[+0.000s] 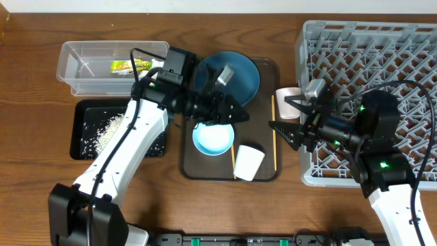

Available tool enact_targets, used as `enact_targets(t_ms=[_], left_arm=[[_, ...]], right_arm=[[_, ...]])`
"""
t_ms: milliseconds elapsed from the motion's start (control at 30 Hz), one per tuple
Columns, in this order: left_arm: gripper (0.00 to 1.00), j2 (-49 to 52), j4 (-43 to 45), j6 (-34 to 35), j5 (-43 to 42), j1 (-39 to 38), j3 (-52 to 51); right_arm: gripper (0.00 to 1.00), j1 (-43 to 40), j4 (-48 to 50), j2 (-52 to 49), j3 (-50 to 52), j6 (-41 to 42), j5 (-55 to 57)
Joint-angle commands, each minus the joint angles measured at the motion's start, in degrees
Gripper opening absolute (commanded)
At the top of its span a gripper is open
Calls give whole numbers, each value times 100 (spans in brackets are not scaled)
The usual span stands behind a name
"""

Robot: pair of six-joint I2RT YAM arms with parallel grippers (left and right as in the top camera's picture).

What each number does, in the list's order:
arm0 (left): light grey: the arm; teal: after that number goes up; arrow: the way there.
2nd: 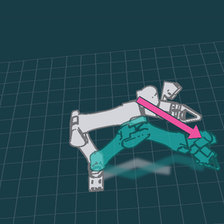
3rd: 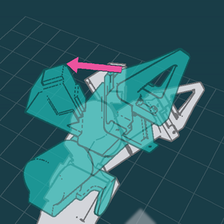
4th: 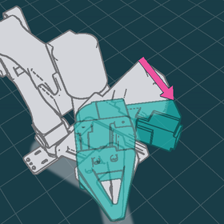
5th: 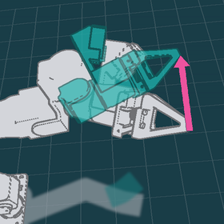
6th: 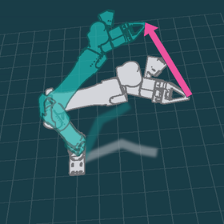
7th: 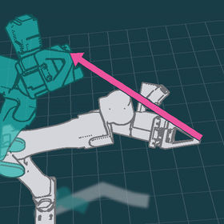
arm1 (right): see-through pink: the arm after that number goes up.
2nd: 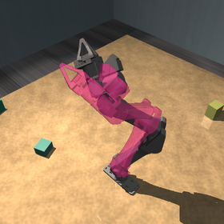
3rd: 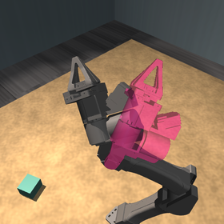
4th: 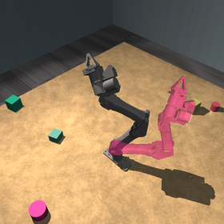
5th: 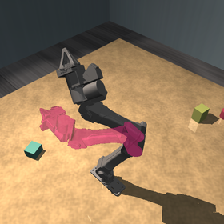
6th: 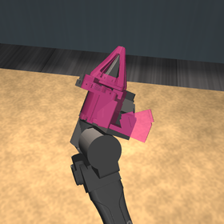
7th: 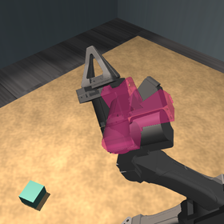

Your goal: Sort waste into correct bins and load items into the dishwasher rack

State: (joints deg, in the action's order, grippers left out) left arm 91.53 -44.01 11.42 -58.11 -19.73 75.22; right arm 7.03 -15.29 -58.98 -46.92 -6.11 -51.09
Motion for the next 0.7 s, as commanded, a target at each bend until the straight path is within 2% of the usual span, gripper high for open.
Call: enact_targets(t_ms=[0, 200, 333, 400, 500, 667], left_arm=[[53, 20, -293, -673, 831, -2, 2], [55, 20, -435, -680, 1200, -26, 2], [61, 20, -433, -1443, 2079, -216, 2], [68, 20, -413, -1808, 2774, -350, 2], [73, 20, -339, -2334, 3495, -560, 2], [75, 33, -59, -2706, 3718, -828, 2]], right_arm=[[77, 50, -223, -17, -98, -13, 730], [78, 50, -807, -17, -98, -15, 1556], [78, 48, -1049, -7, -98, -15, 1917], [78, 48, -1126, 37, -101, -13, 2124], [86, 35, -1322, 208, -107, 76, 2721], [92, -109, -1749, 662, -109, 264, 3928]])
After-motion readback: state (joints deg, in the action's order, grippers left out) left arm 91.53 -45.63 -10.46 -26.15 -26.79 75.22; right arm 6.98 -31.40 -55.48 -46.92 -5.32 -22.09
